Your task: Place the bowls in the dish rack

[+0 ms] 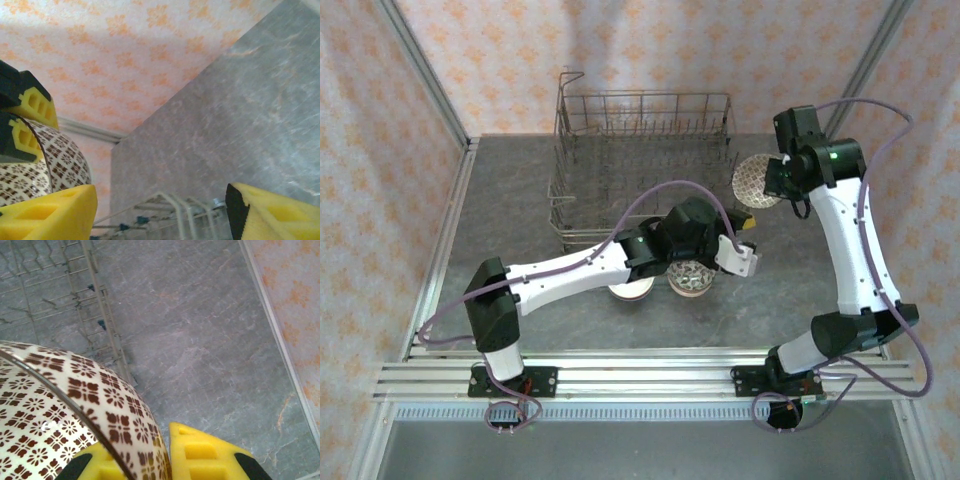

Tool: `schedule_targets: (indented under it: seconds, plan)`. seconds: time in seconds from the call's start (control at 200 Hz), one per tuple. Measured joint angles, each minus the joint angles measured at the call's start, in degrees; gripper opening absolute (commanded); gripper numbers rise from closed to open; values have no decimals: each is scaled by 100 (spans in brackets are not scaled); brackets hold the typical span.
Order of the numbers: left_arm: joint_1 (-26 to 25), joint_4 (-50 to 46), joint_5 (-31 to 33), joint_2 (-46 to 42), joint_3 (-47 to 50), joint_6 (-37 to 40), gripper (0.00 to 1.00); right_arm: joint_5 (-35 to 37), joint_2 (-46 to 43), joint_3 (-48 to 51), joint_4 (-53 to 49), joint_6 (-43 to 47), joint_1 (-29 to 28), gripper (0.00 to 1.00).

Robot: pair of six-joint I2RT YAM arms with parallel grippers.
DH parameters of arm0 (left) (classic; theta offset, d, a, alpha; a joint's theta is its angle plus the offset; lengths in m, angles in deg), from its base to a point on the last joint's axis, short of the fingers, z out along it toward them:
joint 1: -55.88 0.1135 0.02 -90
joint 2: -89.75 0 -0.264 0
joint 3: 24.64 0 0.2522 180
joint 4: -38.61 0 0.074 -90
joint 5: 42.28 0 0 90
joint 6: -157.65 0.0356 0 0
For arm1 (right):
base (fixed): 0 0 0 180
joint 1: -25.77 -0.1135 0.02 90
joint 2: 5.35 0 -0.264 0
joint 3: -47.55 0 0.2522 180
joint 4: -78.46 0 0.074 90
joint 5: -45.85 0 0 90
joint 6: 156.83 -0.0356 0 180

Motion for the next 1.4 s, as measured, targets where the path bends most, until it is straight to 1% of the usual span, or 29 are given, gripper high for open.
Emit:
schedule_targets:
  seconds: [0.255, 0.34, 0.51, 0.736, 0.796, 0.971, 1.051, 1.096, 1.281, 1.396]
  plan:
    - [-24, 634, 800, 33, 33, 708, 70, 20, 275, -162, -184, 83, -186, 5]
    - [-26, 737, 916, 33, 46, 813, 67, 22, 321, -254, -267, 96, -258, 5]
    - [81, 645, 935, 48, -9, 857, 65, 22, 516, -520, -439, 101, -378, 5]
    - [343, 260, 850, 157, -328, 841, 63, 76, 588, -538, -540, 96, -522, 5]
    - [354, 149, 852, 243, -442, 820, 60, 83, 590, -549, -570, 96, -586, 5]
    - [356, -61, 846, 411, -579, 774, 58, 105, 647, -752, -723, 96, -656, 5]
    - [356, -142, 848, 463, -579, 765, 56, 101, 671, -876, -756, 96, -728, 5]
    - [356, -166, 848, 494, -581, 756, 53, 98, 680, -922, -767, 98, -767, 5]
    - [358, -210, 898, 575, -645, 752, 36, 94, 756, -986, -938, 103, -870, 5]
    - [358, -208, 973, 577, -671, 748, 21, 79, 833, -986, -1008, 109, -870, 6]
